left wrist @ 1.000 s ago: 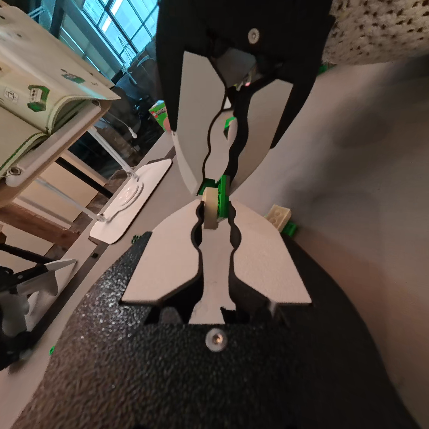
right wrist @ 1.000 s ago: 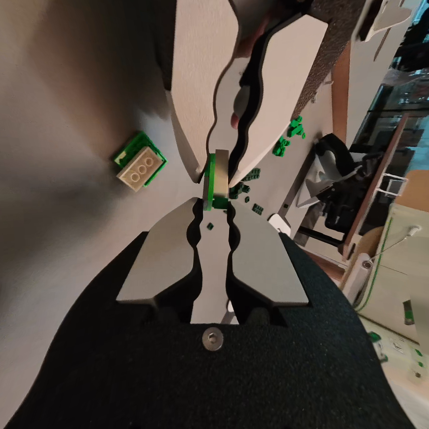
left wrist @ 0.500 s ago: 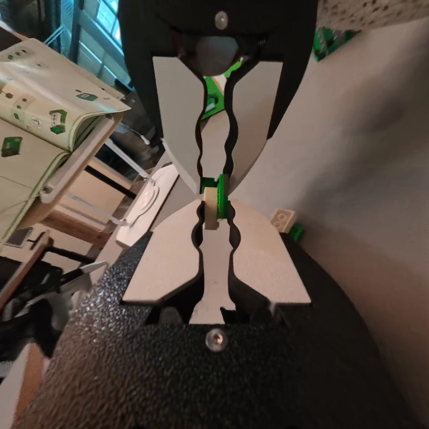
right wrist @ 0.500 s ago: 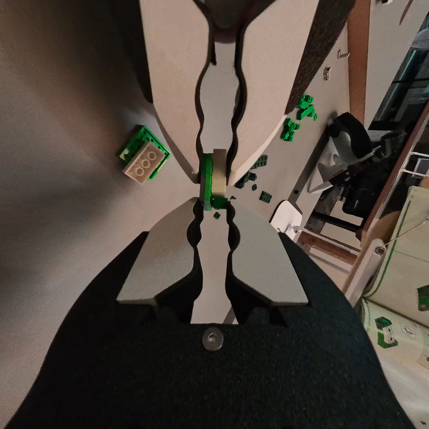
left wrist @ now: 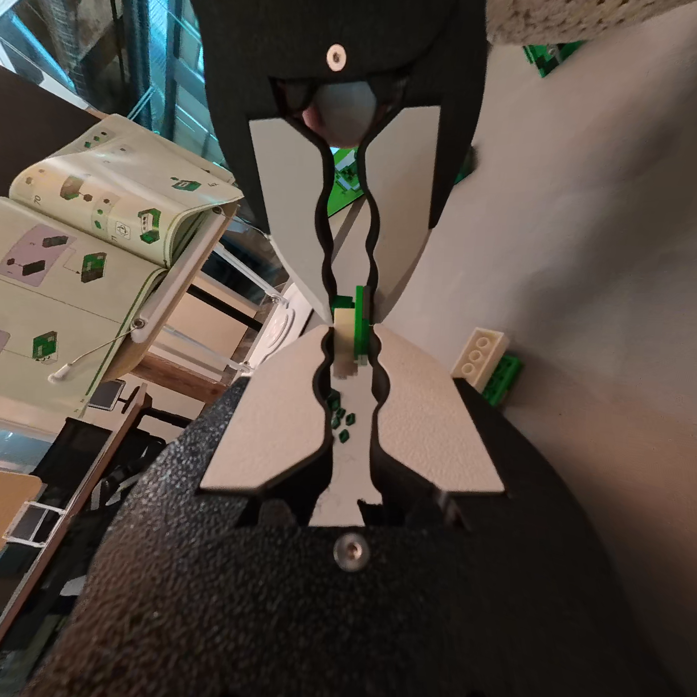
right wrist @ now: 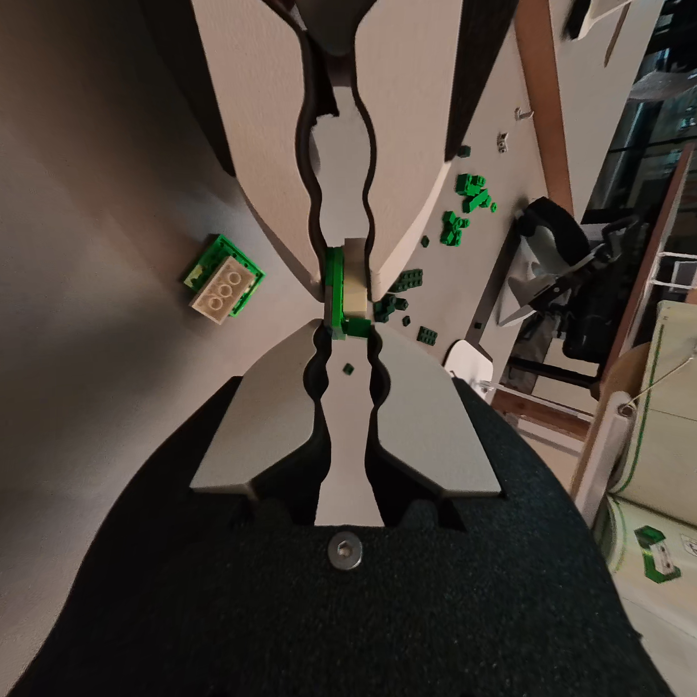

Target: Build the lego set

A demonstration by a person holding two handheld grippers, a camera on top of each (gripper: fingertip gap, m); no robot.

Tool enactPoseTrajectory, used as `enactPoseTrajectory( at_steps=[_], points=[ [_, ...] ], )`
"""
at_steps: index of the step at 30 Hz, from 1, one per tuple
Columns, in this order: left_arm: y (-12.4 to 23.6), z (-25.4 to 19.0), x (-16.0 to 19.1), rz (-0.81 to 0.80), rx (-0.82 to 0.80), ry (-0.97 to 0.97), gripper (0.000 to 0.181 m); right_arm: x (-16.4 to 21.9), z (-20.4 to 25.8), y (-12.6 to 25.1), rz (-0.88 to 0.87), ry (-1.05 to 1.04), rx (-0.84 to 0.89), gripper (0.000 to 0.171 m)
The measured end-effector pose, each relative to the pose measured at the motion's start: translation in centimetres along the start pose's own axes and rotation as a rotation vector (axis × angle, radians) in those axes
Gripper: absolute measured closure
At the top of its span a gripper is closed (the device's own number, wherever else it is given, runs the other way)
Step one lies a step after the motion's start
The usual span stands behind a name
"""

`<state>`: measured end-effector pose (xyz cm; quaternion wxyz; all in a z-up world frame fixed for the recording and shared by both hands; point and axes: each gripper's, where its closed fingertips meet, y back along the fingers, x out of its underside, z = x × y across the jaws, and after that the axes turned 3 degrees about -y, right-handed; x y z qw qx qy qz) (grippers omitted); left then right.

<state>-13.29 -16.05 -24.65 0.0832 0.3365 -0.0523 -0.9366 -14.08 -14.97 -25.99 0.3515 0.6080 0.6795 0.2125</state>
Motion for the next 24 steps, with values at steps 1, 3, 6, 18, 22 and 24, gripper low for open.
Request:
enactPoseTrajectory(
  at_steps=[1, 3, 6, 18, 22, 24],
  points=[
    [0.0, 0.0, 0.0, -0.003, 0.001, -0.002, 0.165, 0.0, 0.0, 0.0, 0.001, 0.004, -0.002, 0.153],
    [0.0, -0.1, -0.2, -0.010, 0.001, -0.014, 0.165, 0.0, 0.1, 0.2, -0.006, 0.010, -0.008, 0.153],
    [0.1, 0.0, -0.7, -0.033, -0.012, -0.026, 0.165, -0.2, 0.1, 0.6, -0.022, 0.021, -0.009, 0.152],
    [0.4, 0.8, -2.4, -0.083, -0.125, -0.112, 0.165, -0.4, -0.7, 2.4, 0.030, 0.146, 0.079, 0.151],
    [0.5, 1.1, -2.6, -0.084, -0.151, -0.134, 0.165, -0.3, -1.2, 2.5, 0.071, 0.214, 0.137, 0.152],
    [0.6, 1.3, -2.6, -0.084, -0.165, -0.142, 0.165, -0.4, -1.4, 2.5, 0.082, 0.234, 0.159, 0.152]
  ],
)
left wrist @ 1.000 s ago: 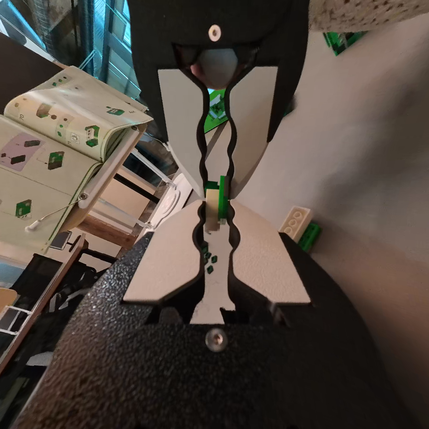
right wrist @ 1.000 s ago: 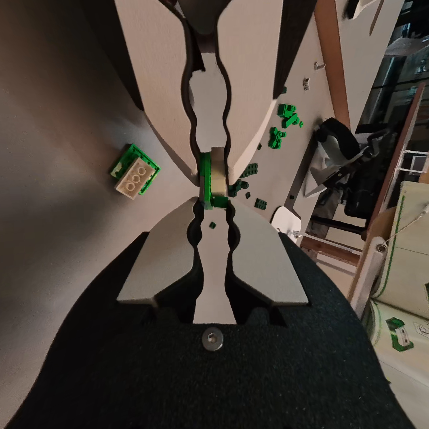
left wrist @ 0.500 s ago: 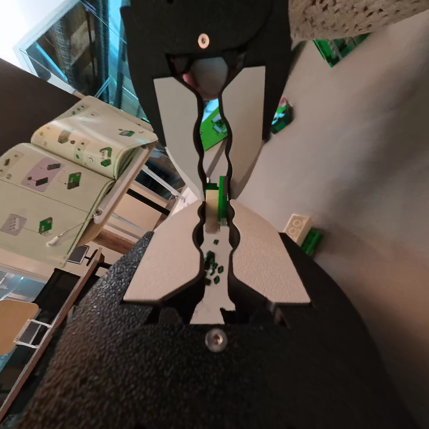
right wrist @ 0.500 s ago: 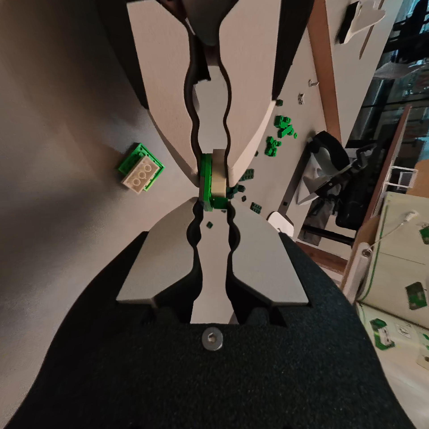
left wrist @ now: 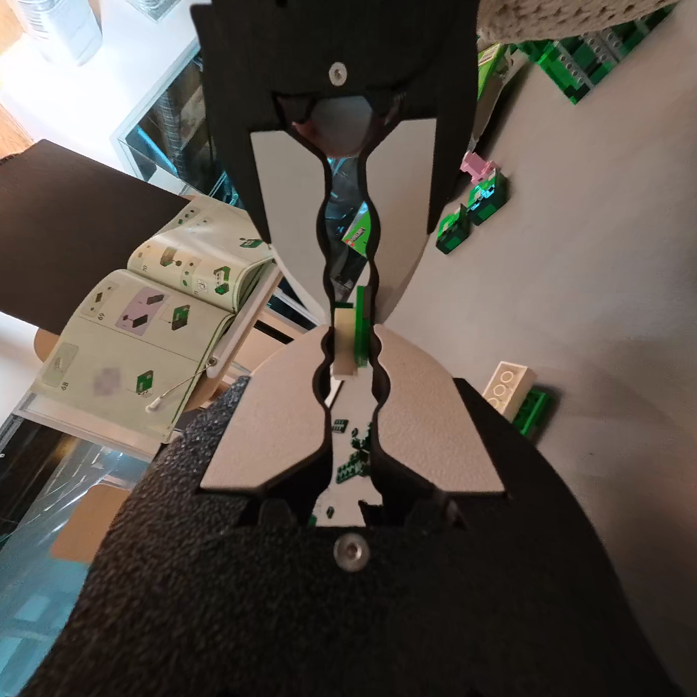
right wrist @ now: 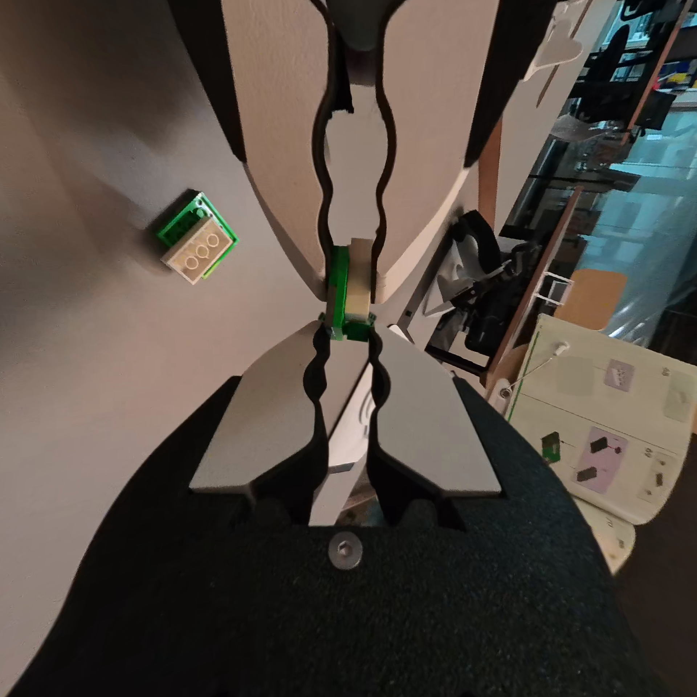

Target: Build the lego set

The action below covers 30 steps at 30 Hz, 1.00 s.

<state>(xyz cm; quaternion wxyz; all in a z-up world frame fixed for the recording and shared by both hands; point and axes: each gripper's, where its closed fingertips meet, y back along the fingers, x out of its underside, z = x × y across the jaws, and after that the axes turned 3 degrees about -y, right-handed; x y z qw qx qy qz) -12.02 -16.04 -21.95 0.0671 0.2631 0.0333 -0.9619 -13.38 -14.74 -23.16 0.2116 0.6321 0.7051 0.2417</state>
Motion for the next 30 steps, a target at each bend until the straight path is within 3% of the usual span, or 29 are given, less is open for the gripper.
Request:
enactPoseTrajectory(
  at_steps=[13, 21, 25, 30],
  points=[
    [0.2, 0.6, -0.4, -0.008, -0.041, -0.046, 0.165, -0.5, -0.5, 0.8, -0.053, -0.024, 0.015, 0.152],
    [0.2, 1.0, -0.3, 0.048, -0.092, -0.209, 0.165, -0.5, -0.9, 0.9, -0.059, 0.020, 0.056, 0.150],
    [0.2, 1.3, 0.7, 0.118, -0.120, -0.329, 0.165, -0.7, -1.4, 1.3, -0.087, 0.036, 0.094, 0.161],
    [0.1, 1.1, 0.6, 0.120, -0.120, -0.355, 0.165, -1.0, -1.4, 1.6, -0.126, 0.024, 0.092, 0.164]
  ],
)
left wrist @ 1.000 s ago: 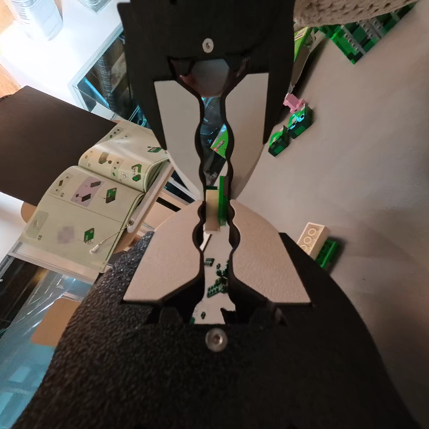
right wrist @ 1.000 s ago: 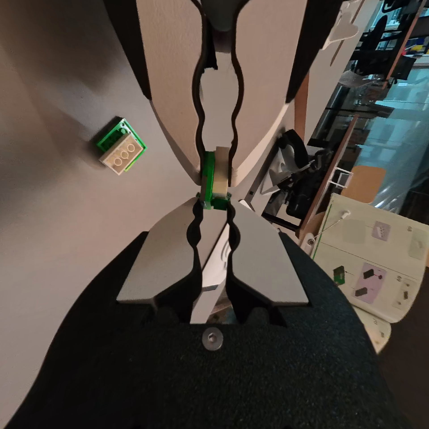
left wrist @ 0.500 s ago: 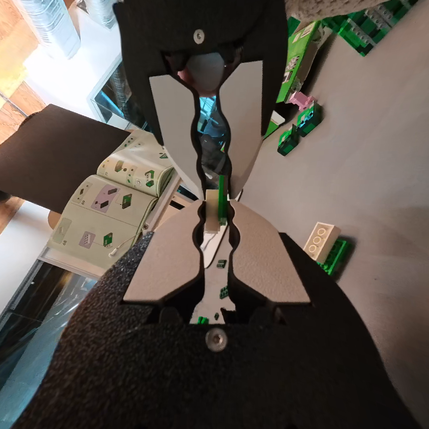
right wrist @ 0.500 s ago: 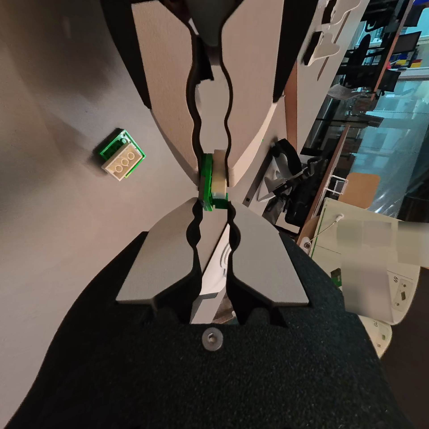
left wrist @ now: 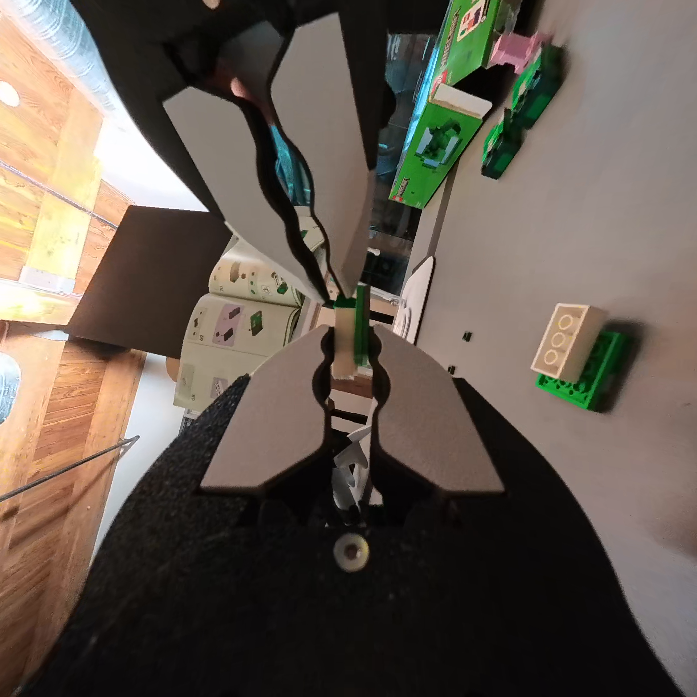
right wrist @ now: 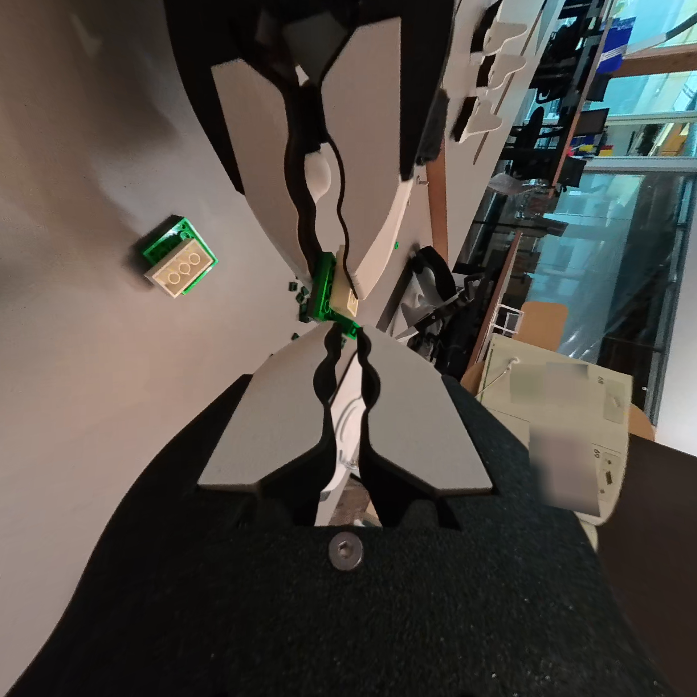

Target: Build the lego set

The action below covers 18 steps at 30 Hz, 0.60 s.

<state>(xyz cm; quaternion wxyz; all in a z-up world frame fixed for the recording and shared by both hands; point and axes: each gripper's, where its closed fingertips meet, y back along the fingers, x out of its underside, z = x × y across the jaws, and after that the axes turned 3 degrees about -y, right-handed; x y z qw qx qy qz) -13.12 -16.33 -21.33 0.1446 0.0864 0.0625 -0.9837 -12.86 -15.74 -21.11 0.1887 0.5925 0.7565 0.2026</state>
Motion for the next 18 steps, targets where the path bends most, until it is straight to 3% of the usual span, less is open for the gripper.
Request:
enactPoseTrajectory(
  at_steps=[12, 18],
  points=[
    [0.1, 0.9, 0.0, -0.004, -0.044, 0.017, 0.165, -0.6, -1.1, 1.5, -0.136, -0.132, 0.007, 0.165],
    [0.6, 2.9, -0.5, -0.059, -0.083, 0.178, 0.165, 0.2, -2.1, 2.7, -0.199, -0.233, 0.032, 0.149]
  ],
)
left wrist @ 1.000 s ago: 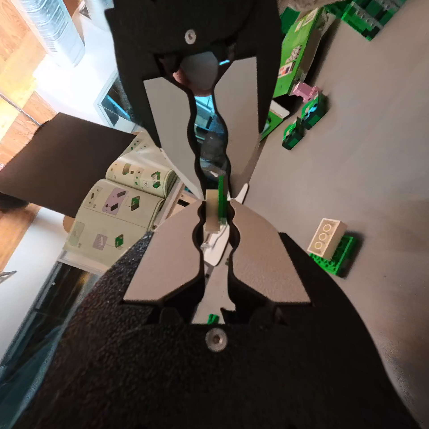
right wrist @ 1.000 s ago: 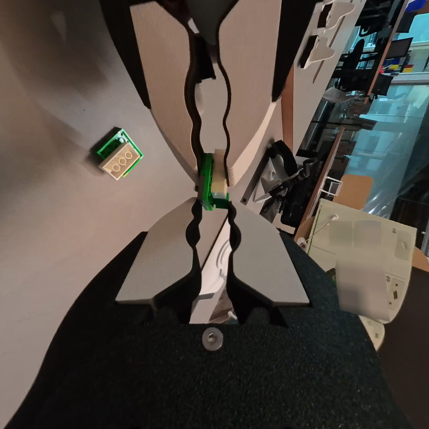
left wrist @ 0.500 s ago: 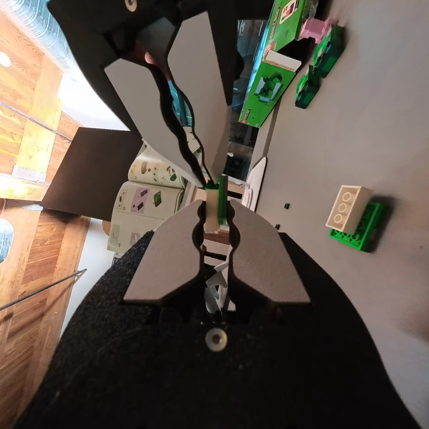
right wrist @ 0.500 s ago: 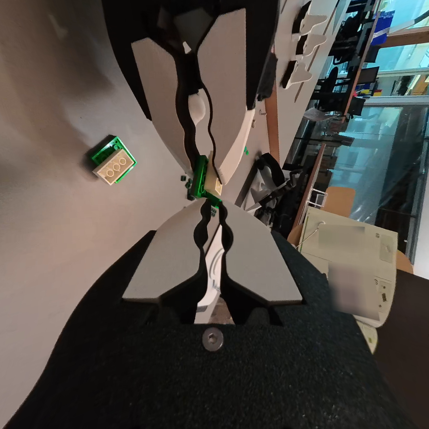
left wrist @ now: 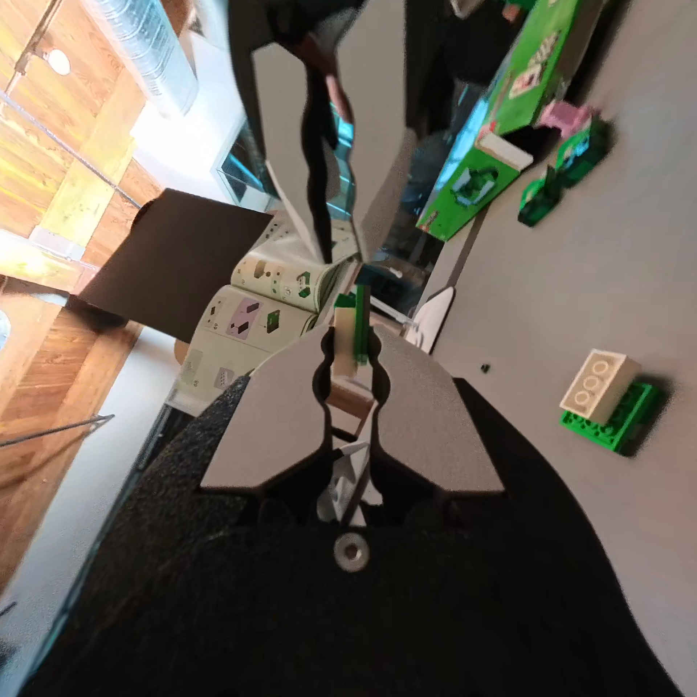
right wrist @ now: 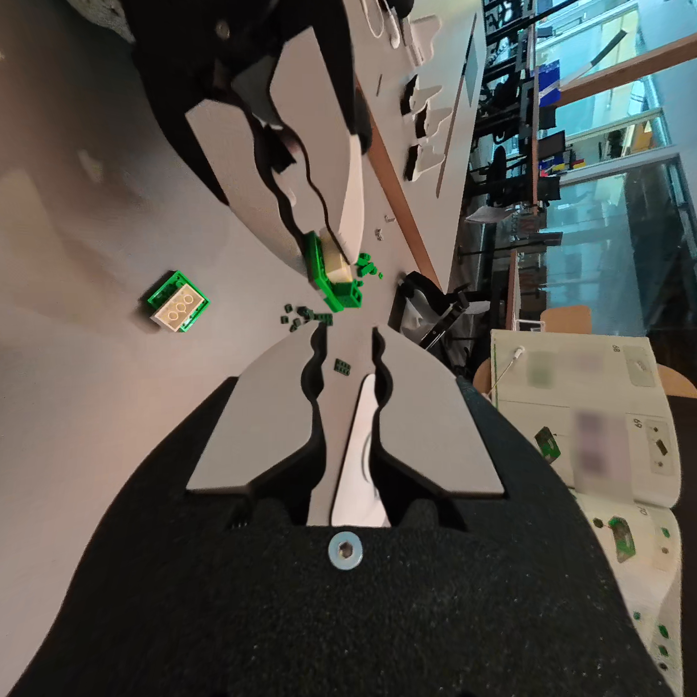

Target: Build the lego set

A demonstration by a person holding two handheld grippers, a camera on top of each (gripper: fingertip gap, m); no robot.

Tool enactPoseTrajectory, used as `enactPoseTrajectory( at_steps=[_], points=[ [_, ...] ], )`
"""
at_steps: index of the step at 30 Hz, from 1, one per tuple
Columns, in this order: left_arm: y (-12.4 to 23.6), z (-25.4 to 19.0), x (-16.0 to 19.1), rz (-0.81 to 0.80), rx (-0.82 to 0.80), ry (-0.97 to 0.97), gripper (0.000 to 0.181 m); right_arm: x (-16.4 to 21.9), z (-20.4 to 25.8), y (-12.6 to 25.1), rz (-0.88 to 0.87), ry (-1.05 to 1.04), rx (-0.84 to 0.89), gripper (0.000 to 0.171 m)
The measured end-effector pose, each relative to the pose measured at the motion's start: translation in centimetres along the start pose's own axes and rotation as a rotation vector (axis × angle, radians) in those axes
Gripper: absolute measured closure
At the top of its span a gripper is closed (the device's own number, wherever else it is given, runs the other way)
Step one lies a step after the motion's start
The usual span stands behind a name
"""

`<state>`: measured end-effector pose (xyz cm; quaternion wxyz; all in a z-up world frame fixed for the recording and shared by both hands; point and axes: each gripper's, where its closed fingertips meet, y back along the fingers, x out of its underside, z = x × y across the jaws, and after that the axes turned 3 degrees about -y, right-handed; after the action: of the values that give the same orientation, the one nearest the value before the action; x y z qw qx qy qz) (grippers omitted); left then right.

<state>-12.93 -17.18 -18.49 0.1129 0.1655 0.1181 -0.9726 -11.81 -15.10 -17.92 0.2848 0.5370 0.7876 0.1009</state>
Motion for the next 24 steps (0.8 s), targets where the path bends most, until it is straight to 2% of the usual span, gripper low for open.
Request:
enactPoseTrajectory(
  at_steps=[2, 4, 7, 12, 20, 24],
  points=[
    [0.2, 0.6, -0.6, -0.034, -0.006, 0.065, 0.165, -0.3, 0.0, -0.1, -0.007, 0.007, 0.010, 0.136],
    [0.3, 1.0, -1.1, -0.065, -0.008, 0.102, 0.165, -0.8, 0.1, -0.5, -0.013, 0.054, 0.028, 0.132],
    [0.5, 1.2, -1.9, -0.110, 0.001, 0.146, 0.165, -1.7, 0.1, -0.8, -0.035, 0.107, 0.060, 0.133],
    [0.8, 1.4, -2.5, -0.156, 0.023, 0.206, 0.165, -2.7, 0.1, -0.4, -0.130, 0.059, 0.050, 0.137],
    [0.7, 0.7, -2.6, -0.181, 0.079, 0.260, 0.165, -2.3, 0.7, -0.7, -0.123, 0.062, 0.015, 0.151],
    [0.6, 0.1, -2.5, -0.175, 0.123, 0.288, 0.165, -1.9, 1.3, -0.9, -0.093, 0.056, -0.026, 0.152]
  ],
)
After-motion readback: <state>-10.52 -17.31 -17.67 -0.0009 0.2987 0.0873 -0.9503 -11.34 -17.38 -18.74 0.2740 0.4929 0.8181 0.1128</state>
